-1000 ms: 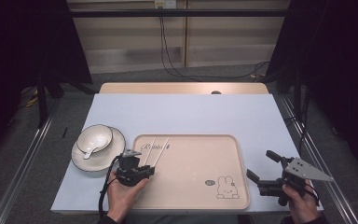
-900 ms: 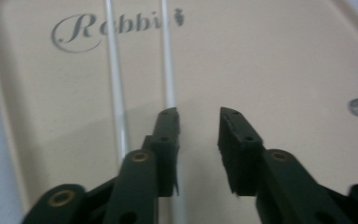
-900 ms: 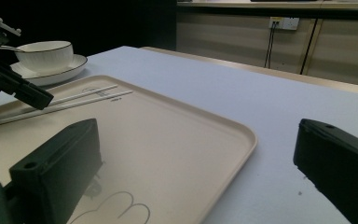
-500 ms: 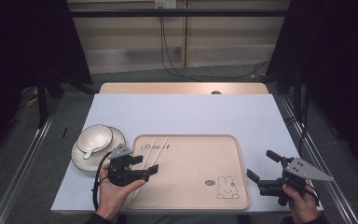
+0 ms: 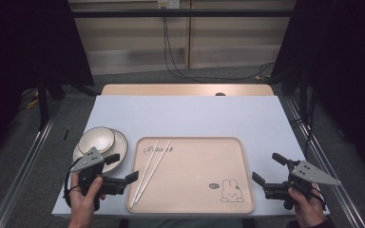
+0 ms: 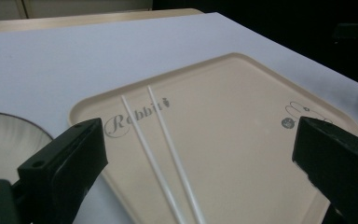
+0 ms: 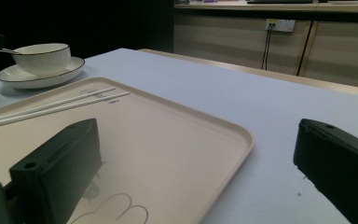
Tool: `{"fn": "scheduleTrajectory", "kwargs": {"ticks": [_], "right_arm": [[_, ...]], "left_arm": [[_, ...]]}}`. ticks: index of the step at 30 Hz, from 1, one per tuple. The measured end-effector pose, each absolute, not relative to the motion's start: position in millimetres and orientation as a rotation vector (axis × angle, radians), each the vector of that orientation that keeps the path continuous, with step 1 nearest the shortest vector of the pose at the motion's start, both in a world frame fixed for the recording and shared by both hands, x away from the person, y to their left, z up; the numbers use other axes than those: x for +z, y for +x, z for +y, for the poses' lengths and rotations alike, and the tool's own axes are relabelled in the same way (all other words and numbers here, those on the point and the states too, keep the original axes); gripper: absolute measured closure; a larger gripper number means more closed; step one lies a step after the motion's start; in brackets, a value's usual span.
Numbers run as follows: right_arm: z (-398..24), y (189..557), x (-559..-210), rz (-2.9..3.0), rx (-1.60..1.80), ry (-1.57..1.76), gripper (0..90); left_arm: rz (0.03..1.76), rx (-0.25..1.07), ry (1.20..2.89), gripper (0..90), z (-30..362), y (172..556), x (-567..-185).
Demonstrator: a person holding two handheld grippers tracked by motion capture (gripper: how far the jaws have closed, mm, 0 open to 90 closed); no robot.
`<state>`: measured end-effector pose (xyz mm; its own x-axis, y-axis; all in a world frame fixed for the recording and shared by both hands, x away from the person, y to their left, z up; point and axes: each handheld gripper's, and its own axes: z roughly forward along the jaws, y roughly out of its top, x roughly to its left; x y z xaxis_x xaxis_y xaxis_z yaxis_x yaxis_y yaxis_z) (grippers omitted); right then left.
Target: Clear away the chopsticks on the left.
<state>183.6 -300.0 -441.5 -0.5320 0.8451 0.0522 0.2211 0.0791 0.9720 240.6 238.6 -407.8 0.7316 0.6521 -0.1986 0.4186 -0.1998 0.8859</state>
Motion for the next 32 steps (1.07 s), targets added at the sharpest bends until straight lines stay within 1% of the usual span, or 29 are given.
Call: {"fn": "scheduleTrajectory", "kwargs": {"ticks": [8, 15, 23, 25, 27, 28, 29, 32], "right_arm": [[-300, 184, -442, 1.817, 1.482, 1.054, 0.3], [-300, 184, -442, 1.828, 1.472, 1.039, 0.3], [-299, 185, -442, 1.842, 1.473, 1.036, 0.3], [-298, 186, -442, 1.848, 1.464, 1.023, 0.3], [-298, 186, -442, 1.847, 1.466, 1.03, 0.3], [-298, 186, -442, 1.848, 1.468, 1.028, 0.3], [-299, 187, -442, 1.845, 1.468, 1.029, 0.3], [-298, 187, -443, 1.847, 1.467, 1.043, 0.3]], "left_arm": [[0.871, 0.381, 1.803, 2.5, 276, 225, -411], [0.906, 0.411, 1.768, 2.4, 294, 212, -422], [0.978, 0.443, 1.651, 2.3, 319, 195, -434], [1.024, 0.481, 1.587, 2.3, 320, 194, -434], [1.072, 0.515, 1.582, 1.8, 320, 195, -435], [1.071, 0.51, 1.585, 1.8, 319, 195, -436], [1.053, 0.477, 1.581, 1.7, 318, 196, -436], [1.021, 0.472, 1.619, 1.7, 314, 198, -436]]}}
